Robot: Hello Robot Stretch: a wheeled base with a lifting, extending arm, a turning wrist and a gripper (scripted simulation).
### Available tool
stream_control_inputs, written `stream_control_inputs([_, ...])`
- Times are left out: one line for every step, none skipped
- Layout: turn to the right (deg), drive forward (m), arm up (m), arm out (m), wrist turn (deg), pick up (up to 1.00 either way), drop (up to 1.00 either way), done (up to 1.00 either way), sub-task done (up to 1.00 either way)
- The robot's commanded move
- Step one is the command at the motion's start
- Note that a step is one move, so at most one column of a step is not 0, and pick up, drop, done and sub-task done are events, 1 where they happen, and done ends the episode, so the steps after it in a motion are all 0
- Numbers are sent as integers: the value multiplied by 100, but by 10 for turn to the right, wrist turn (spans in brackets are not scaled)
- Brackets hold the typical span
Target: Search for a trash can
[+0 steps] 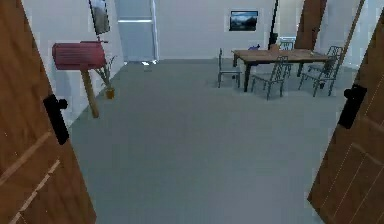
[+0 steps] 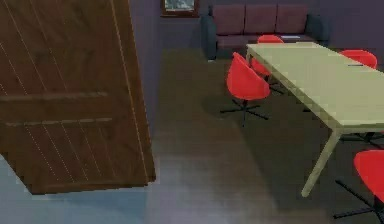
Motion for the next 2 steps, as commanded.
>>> stream_control_inputs([0, 100, 0, 0, 0, 0, 0, 0, 0])
stream_control_inputs([0, 100, 0, 0, 0, 0, 0, 0, 0])
